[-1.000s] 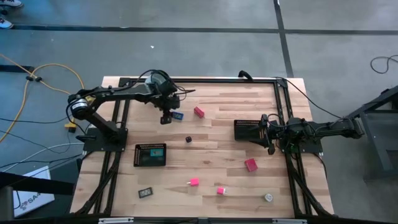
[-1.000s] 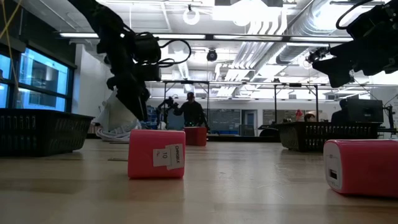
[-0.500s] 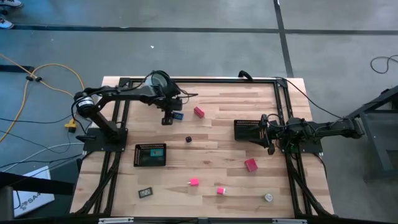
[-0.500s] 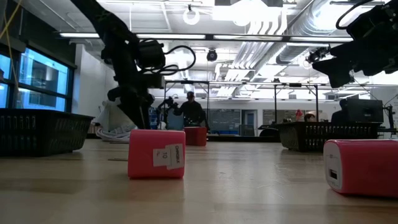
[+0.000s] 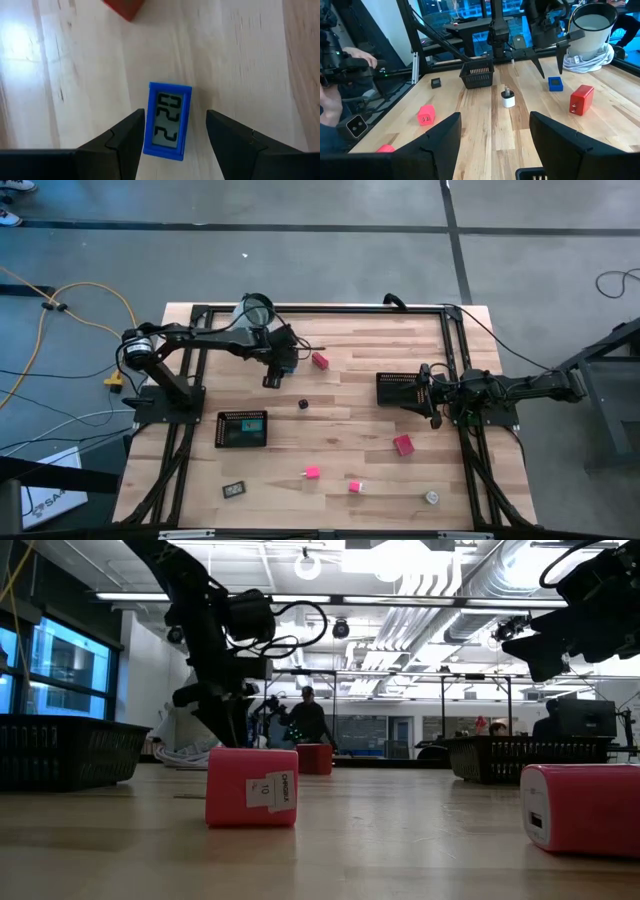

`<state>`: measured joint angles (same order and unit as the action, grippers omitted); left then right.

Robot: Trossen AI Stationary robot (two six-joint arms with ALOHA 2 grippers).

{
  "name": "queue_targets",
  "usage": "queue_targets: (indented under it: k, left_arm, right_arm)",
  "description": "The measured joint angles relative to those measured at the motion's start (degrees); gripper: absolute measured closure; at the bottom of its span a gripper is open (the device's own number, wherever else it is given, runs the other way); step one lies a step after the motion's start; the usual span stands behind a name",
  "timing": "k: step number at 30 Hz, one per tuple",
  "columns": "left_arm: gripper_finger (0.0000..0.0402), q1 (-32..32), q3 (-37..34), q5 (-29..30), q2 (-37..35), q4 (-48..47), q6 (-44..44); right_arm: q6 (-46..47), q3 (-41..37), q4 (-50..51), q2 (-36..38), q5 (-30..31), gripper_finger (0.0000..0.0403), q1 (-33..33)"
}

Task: Pick & Place Office items
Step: Put the dark blue digital timer into the left black bin

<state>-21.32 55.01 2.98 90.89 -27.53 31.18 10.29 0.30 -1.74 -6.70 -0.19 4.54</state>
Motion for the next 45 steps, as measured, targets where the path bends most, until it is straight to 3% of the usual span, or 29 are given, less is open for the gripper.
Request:
queue_targets:
  k: [28, 45]
  left_arm:
    - [0.0199, -1.1, 0.1, 0.1, 6.1, 3.9, 0.9]
    - [0.0199, -1.9, 0.1, -3.8, 6.2, 3.3, -0.6]
  right_arm:
    - [0.0, 0.0, 0.0, 0.0, 0.0, 0.018, 0.0]
    - [0.0, 0.0, 0.0, 0.0, 0.0, 0.018, 0.0]
